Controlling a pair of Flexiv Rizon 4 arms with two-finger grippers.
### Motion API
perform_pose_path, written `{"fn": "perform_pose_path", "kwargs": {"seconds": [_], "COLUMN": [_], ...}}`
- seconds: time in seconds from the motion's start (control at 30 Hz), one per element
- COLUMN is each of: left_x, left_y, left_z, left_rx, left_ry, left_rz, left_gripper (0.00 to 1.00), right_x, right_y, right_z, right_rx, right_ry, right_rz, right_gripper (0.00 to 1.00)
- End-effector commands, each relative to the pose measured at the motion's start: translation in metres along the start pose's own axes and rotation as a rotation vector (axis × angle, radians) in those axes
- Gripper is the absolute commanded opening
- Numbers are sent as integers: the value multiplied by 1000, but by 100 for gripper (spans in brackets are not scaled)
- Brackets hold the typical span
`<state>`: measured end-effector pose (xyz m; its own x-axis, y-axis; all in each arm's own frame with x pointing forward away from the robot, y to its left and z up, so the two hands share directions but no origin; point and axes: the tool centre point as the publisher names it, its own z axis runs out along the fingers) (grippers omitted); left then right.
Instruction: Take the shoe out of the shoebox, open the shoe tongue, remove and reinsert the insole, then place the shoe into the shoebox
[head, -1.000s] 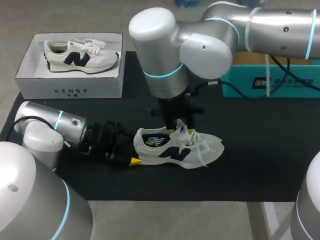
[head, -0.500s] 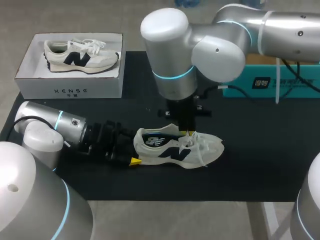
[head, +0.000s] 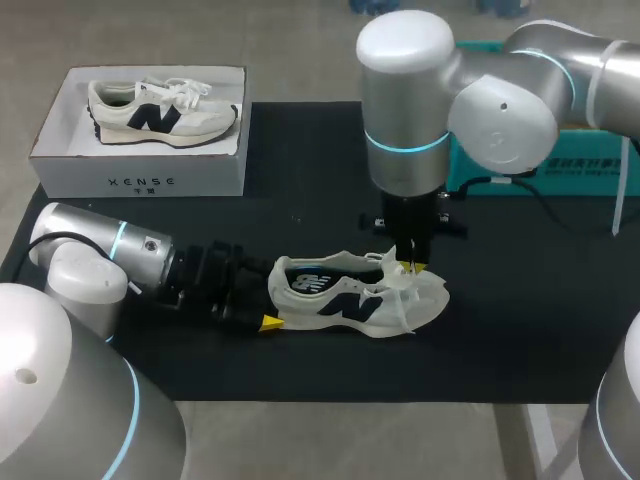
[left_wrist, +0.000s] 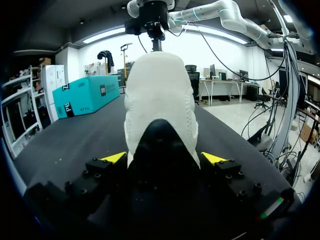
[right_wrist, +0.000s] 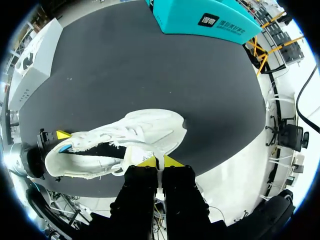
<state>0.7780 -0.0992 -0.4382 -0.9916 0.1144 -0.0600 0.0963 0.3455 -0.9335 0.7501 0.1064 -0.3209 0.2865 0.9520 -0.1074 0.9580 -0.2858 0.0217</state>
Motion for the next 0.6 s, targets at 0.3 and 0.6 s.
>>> {"fn": "perform_pose_path", "kwargs": {"seconds": [0.3,0.6], "left_x": [2,2], "left_y": [2,2], "left_z": [1,1], "left_rx": [-2,-2], "left_ry": [-3,-3], "left_rz": [1,1], "left_gripper": [0,0], "right_x": [13,37], "right_y": [-13,-53], "right_z": [-35,-69], "right_rx": [62,245], "right_ry": [161,89], "right_rz": [-340,-1388], "right_gripper": [100,100]}}
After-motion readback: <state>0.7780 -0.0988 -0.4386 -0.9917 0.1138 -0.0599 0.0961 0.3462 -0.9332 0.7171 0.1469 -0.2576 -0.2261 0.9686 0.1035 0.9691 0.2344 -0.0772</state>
